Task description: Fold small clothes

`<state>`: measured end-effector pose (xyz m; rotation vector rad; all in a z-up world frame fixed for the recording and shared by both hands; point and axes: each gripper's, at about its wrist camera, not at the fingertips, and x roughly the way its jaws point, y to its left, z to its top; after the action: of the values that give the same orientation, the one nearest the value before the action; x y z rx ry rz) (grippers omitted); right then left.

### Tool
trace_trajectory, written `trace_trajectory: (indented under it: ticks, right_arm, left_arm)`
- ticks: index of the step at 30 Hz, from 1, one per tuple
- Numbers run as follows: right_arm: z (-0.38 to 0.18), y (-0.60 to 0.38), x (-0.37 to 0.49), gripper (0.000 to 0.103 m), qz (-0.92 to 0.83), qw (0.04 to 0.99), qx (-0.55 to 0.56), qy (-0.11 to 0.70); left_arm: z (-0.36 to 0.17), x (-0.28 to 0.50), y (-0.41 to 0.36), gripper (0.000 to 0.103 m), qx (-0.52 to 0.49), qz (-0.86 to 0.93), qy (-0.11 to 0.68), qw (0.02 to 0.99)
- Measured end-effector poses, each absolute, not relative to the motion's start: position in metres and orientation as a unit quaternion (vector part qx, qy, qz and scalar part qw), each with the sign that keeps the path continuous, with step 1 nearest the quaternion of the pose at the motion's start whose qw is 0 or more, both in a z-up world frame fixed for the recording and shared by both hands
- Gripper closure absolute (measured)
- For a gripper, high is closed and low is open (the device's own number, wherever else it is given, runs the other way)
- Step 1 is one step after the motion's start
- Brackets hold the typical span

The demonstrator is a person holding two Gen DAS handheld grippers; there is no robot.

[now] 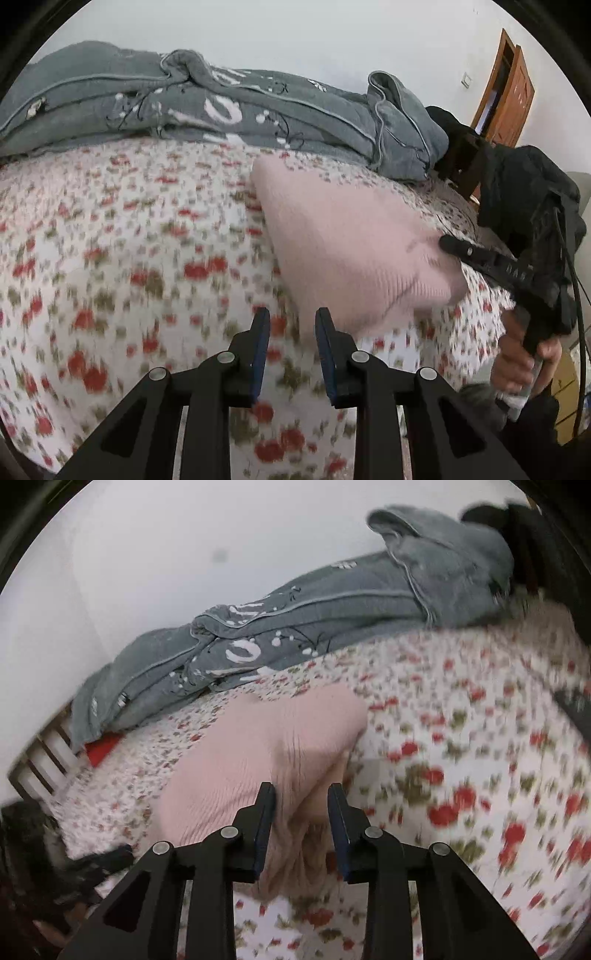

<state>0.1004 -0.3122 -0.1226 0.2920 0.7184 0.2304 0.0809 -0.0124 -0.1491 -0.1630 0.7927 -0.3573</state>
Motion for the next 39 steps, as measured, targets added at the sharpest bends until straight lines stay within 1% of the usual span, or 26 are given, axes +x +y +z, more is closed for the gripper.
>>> trace_trajectory:
  ticks: [1,2,3,4,5,7,8,9,12,14,16,17,20,21,25,26,27,29,34,39]
  right_arm:
    - [-0.121,-0.309,0.107,0.072,0.11,0.92,0.138,0.351]
    - [-0.122,-0.308,0.112,0.075,0.111,0.917,0.142,0.355]
    - [-0.124,-0.307,0.116,0.087,0.112,0.915,0.145,0.359]
    - [-0.128,-0.306,0.119,0.091,0.112,0.913,0.146,0.363]
    - [-0.132,-0.306,0.119,0.091,0.105,0.915,0.141,0.362]
    - [-0.143,-0.308,0.113,0.093,0.085,0.924,0.126,0.352]
    - [-0.15,-0.309,0.112,0.093,0.081,0.922,0.121,0.359]
    - [-0.16,-0.309,0.11,0.093,0.078,0.919,0.115,0.368]
    - [-0.163,-0.314,0.108,0.093,0.076,0.918,0.116,0.372]
    - [-0.154,-0.32,0.111,0.088,0.086,0.916,0.127,0.372]
    - [-0.14,-0.323,0.115,0.067,0.091,0.919,0.133,0.36]
    - [-0.133,-0.323,0.119,0.063,0.093,0.921,0.136,0.352]
    - [-0.124,-0.322,0.139,0.058,0.098,0.918,0.144,0.356]
    - [-0.125,-0.321,0.147,0.054,0.098,0.915,0.148,0.362]
    - [-0.151,-0.326,0.173,0.046,0.104,0.89,0.181,0.405]
    - [-0.157,-0.327,0.175,0.044,0.105,0.887,0.186,0.409]
    - [-0.162,-0.329,0.175,0.04,0.107,0.885,0.19,0.41]
    - [-0.17,-0.331,0.176,0.04,0.109,0.883,0.189,0.415]
    - [-0.172,-0.325,0.182,0.04,0.111,0.884,0.16,0.424]
    - [-0.178,-0.322,0.192,0.039,0.125,0.878,0.158,0.435]
  left_arm:
    - [-0.145,0.092,-0.018,0.079,-0.08,-0.176,0.382,0.904]
    - [-0.142,0.099,-0.023,0.079,-0.083,-0.181,0.38,0.903]
    - [-0.14,0.112,-0.03,0.079,-0.088,-0.192,0.382,0.9]
    - [-0.141,0.121,-0.036,0.078,-0.089,-0.196,0.388,0.896]
    - [-0.143,0.126,-0.041,0.078,-0.089,-0.195,0.393,0.894]
    - [-0.153,0.137,-0.049,0.071,-0.086,-0.198,0.404,0.889]
    - [-0.157,0.137,-0.051,0.061,-0.084,-0.197,0.402,0.89]
    - [-0.162,0.137,-0.052,0.054,-0.081,-0.196,0.4,0.892]
    - [-0.167,0.137,-0.044,0.051,-0.097,-0.213,0.398,0.887]
    - [-0.163,0.144,-0.032,0.047,-0.113,-0.218,0.398,0.884]
    - [-0.158,0.156,-0.022,0.047,-0.124,-0.216,0.396,0.884]
    - [-0.157,0.161,-0.02,0.046,-0.128,-0.216,0.397,0.883]
    - [-0.159,0.188,-0.014,0.046,-0.154,-0.222,0.413,0.87]
    - [-0.161,0.196,-0.014,0.046,-0.162,-0.229,0.418,0.864]
    - [-0.174,0.222,-0.021,0.045,-0.161,-0.238,0.44,0.85]
    - [-0.177,0.226,-0.022,0.043,-0.162,-0.241,0.444,0.848]
    - [-0.181,0.229,-0.022,0.042,-0.165,-0.244,0.448,0.844]
    - [-0.188,0.235,-0.026,0.04,-0.167,-0.247,0.455,0.839]
    - [-0.197,0.24,-0.035,0.041,-0.159,-0.247,0.456,0.84]
    - [-0.198,0.243,-0.038,0.051,-0.162,-0.245,0.453,0.841]
